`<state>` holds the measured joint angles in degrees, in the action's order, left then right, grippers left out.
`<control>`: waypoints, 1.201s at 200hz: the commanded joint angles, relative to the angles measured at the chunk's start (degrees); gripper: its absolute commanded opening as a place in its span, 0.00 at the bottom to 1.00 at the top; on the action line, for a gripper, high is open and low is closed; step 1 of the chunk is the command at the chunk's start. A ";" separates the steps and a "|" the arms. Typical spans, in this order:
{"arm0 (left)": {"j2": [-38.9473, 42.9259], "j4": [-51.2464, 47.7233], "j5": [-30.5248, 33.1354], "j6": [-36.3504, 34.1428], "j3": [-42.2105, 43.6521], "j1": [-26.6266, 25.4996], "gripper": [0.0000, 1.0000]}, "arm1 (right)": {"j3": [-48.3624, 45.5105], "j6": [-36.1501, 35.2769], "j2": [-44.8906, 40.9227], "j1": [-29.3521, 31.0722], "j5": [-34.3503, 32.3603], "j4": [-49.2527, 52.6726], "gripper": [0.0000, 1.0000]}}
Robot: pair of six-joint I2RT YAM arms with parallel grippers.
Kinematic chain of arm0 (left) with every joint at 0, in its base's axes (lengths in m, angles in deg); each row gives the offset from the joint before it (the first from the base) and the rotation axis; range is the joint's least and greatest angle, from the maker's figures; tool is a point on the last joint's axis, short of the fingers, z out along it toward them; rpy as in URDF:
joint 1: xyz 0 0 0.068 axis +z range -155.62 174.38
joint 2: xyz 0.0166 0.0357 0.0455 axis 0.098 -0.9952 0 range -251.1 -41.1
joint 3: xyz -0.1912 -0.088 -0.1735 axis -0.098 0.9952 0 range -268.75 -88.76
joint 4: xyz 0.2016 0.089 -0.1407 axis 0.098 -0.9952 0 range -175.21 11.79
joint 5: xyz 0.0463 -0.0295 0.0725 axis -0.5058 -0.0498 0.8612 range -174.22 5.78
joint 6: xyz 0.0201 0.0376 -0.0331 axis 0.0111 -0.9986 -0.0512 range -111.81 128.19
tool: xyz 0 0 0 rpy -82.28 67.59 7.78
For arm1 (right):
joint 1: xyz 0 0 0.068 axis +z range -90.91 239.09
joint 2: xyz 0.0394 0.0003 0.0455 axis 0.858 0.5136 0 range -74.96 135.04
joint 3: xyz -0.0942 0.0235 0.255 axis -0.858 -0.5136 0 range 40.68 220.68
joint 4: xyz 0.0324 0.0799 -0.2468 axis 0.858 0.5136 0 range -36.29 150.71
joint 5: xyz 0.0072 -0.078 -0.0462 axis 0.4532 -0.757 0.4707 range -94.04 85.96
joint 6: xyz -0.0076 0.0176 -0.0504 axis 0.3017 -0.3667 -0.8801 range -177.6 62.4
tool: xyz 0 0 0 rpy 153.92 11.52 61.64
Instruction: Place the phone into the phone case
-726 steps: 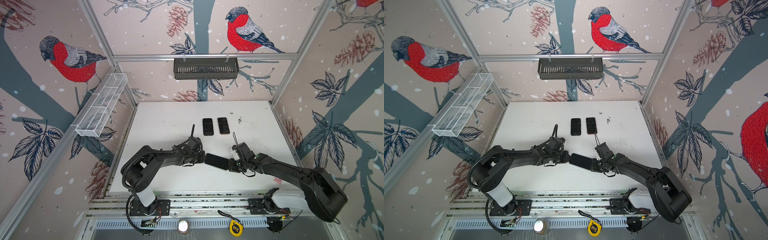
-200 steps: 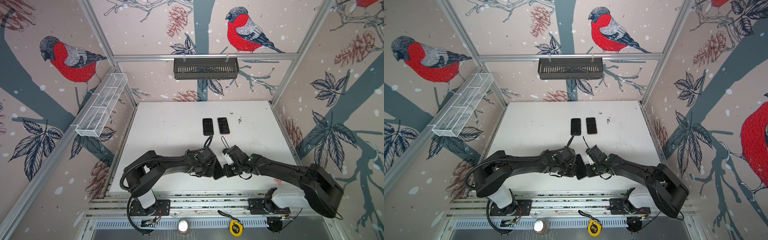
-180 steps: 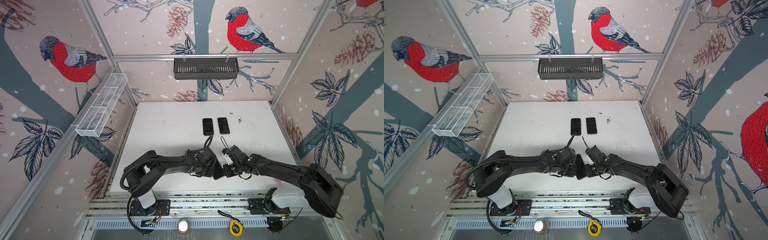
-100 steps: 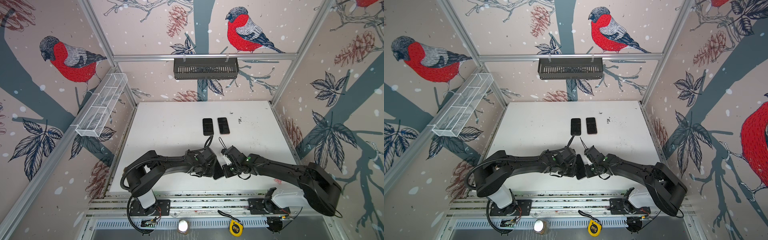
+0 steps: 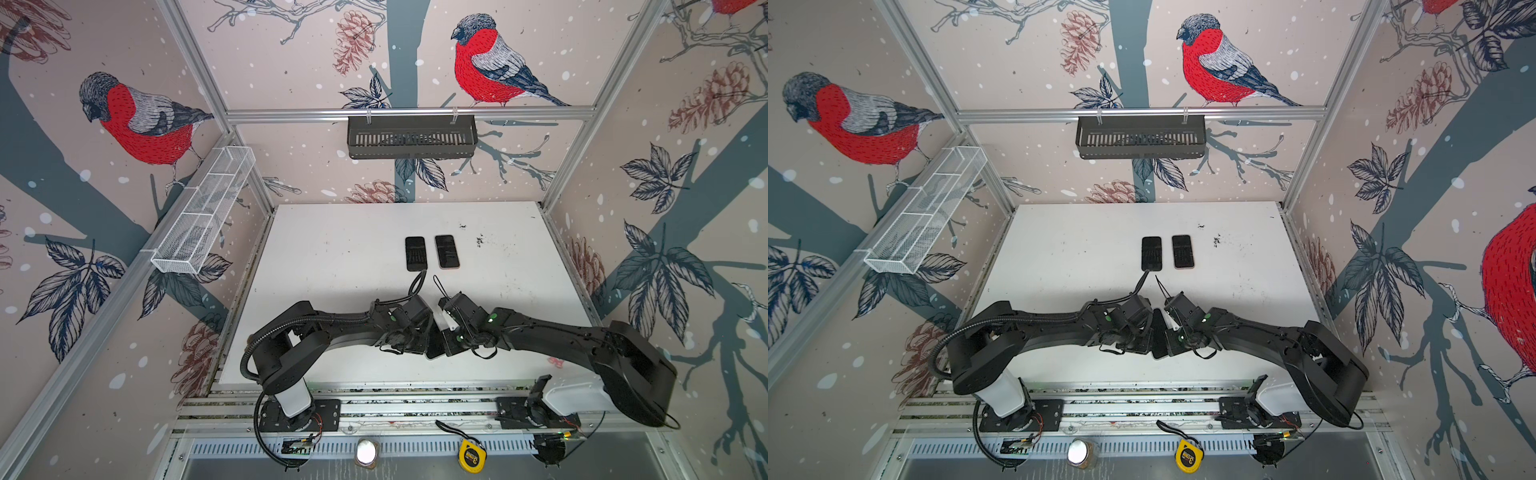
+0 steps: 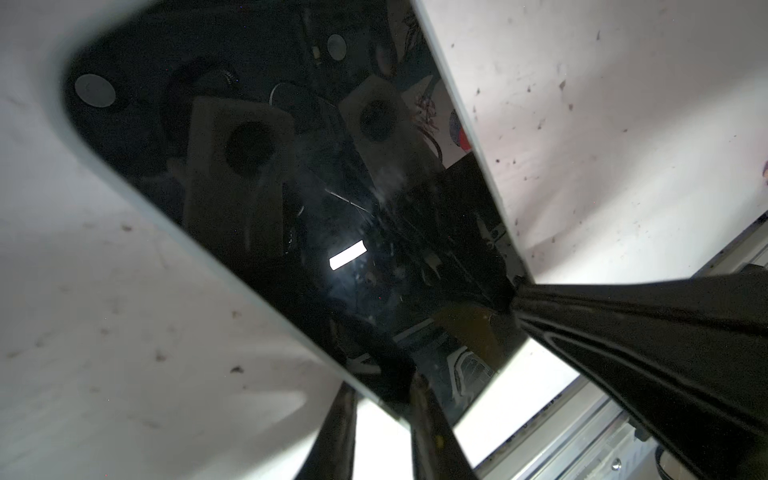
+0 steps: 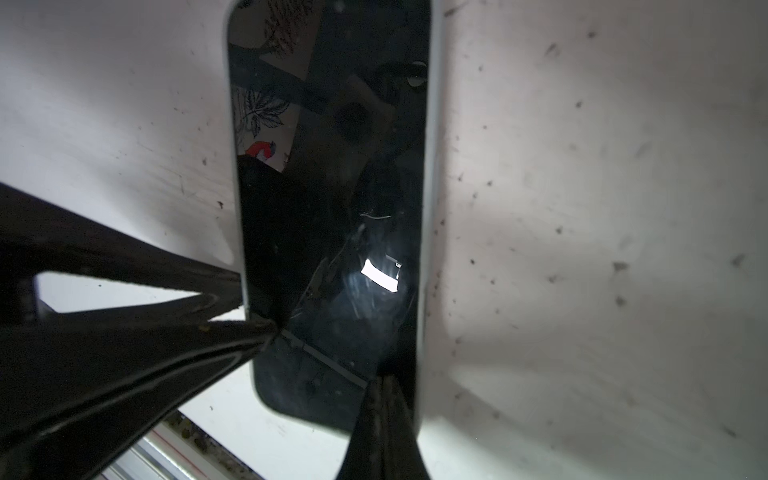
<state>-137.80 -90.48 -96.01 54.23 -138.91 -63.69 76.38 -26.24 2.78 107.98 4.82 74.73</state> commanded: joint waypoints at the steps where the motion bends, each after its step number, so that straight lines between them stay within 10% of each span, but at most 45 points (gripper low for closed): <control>1: 0.59 -2.98 2.77 -0.56 0.24 -0.20 0.25 | 0.58 0.61 -1.52 -0.01 -3.14 4.57 0.06; 86: 28.71 -6.46 19.45 1.52 5.16 0.41 0.37 | 1.48 2.18 -13.12 -1.16 -7.07 5.14 0.47; 155: 61.92 -6.84 28.02 3.59 19.51 3.56 0.44 | -4.25 8.31 -10.32 6.89 -5.25 0.79 0.45; 240: 69.27 -16.15 24.62 0.42 12.89 5.54 0.44 | 6.29 6.99 9.98 11.08 -14.64 2.89 0.47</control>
<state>-70.42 -102.15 -71.75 55.81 -122.82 -58.24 80.73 -18.70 7.46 119.39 -7.24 75.74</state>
